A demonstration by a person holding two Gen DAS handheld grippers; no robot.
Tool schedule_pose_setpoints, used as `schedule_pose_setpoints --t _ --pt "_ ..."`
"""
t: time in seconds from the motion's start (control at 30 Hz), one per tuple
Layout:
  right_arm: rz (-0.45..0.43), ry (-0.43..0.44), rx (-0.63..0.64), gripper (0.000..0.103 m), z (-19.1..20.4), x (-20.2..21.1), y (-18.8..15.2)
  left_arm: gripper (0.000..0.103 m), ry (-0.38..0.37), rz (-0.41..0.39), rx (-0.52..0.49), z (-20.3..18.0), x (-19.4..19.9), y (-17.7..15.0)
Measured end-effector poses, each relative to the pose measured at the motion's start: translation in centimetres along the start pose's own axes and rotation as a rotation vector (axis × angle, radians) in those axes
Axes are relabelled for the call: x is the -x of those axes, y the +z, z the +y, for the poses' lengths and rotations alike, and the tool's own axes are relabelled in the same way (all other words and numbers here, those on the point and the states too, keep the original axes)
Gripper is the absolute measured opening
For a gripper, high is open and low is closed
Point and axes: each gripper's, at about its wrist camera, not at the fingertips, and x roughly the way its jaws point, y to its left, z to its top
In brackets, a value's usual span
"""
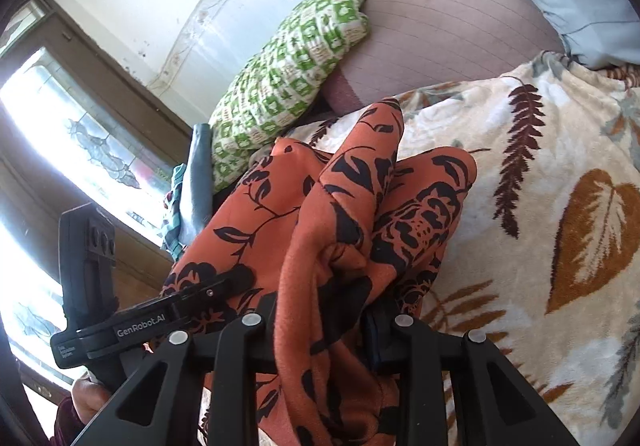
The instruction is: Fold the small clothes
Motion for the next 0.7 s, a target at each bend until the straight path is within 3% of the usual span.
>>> schedule_pose_setpoints --t 0.1,0.2,0.27,0.3,0.33,0.4,0.47,0.6,0.7 --pt "0.014 0.025 -0.068 0.030 -0.2 -0.4 -2.5 0.044 0.013 0.020 -0.007 1.2 0.4 -2.1" --pt "0.078 0.003 -0.152 0.030 -0.8 -2.2 -6.1 0.049 0.076 0.083 -0.026 2.7 -1.4 -4.6" --pt "0.160 -0.071 -0.192 0.033 -1.8 -4.3 -8.8 0.058 0.114 0.170 -0.008 4.3 -3.7 -6.6" --pt "0.210 -0.107 -0.230 0.040 -2.5 -5.2 -10.0 0.069 0.115 0.206 0.022 5.3 -4.4 -7.4" --pt "0.229 -0.106 -0.285 0.058 -3.2 -5.4 -10.9 0.072 0.083 0.189 0.070 6.3 -4.0 -7.9" --pt "0.211 -0.097 -0.353 0.059 -3.5 -4.2 -11.3 0.073 0.055 0.176 0.114 7.3 -2.4 -8.2" --pt "0.198 -0.135 -0.361 0.063 -3.1 -2.3 -11.4 0.073 0.098 0.146 0.068 6.9 -0.3 -8.1" --pt "0.082 -0.187 -0.242 0.063 -0.6 2.9 -11.0 0.074 0.175 -0.026 -0.054 5.2 5.9 -7.9" --pt "0.003 -0.219 -0.124 0.063 2.4 6.5 -10.3 0.081 0.238 -0.162 -0.119 4.0 10.6 -8.2"
